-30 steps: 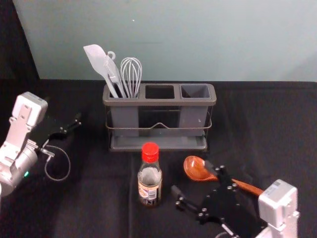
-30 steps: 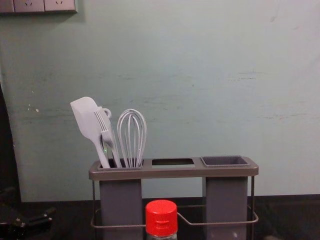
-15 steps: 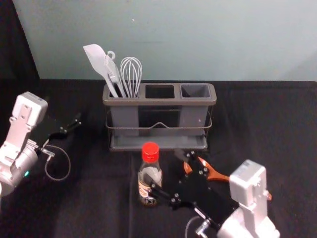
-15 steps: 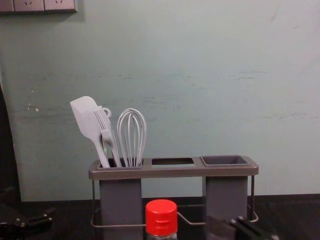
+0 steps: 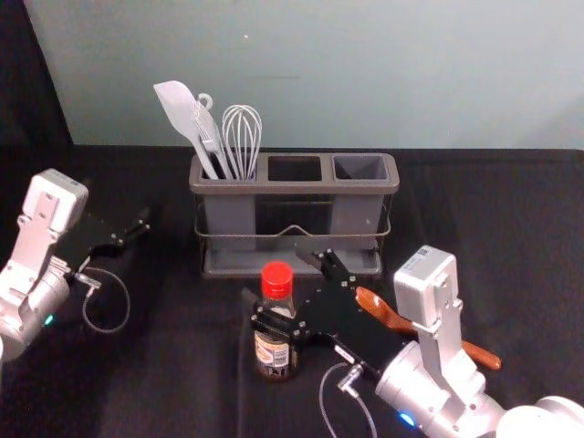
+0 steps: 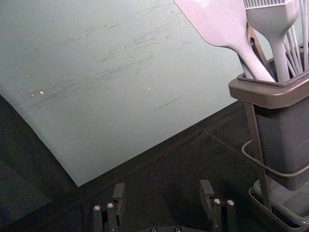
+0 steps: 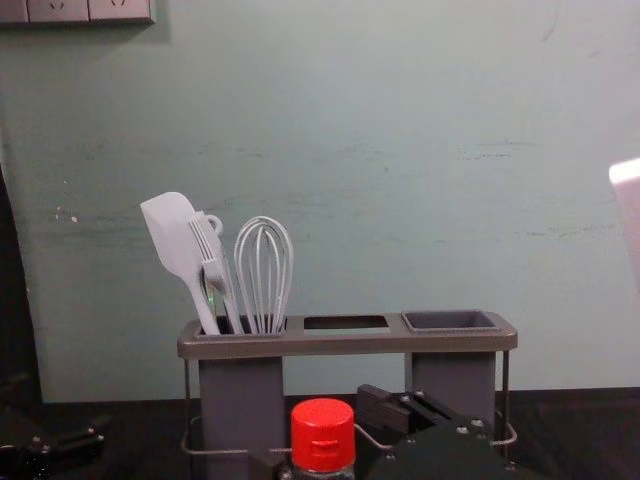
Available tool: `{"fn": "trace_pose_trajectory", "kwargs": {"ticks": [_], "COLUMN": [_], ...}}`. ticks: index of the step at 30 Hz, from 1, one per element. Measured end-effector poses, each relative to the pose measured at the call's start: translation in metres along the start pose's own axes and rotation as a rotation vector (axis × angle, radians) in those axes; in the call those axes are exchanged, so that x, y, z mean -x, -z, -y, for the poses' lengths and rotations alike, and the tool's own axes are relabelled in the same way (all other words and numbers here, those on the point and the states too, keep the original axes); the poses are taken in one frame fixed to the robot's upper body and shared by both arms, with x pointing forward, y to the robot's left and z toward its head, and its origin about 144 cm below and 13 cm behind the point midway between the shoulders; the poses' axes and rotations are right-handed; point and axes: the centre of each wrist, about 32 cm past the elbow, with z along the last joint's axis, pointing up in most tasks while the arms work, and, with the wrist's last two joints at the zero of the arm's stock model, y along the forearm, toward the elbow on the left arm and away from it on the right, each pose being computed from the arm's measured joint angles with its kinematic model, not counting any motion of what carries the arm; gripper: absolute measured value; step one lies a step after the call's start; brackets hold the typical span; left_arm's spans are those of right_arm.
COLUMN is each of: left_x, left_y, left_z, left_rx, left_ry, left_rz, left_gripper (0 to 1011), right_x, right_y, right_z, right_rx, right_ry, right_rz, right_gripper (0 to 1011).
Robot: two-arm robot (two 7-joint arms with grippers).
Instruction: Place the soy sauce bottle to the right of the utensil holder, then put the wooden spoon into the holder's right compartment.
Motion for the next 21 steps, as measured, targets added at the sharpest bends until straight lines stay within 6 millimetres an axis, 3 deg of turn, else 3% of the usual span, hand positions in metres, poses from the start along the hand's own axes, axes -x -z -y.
{"fn": "trace_pose_trajectory", "kwargs": {"ticks": [21], "left_x": [0.0], "left_y": [0.0], "left_z": [0.0], "left_rx": [0.0], "left_ry": [0.0], "left_rz": [0.0], "left_gripper": [1000], "right_x": [0.0025], "right_y": [0.0017], "right_z": [-0.0058], "right_rx": [-0.009], "right_ry": [0.0], "right_rz": [-0.013], "right_gripper": [1003]}}
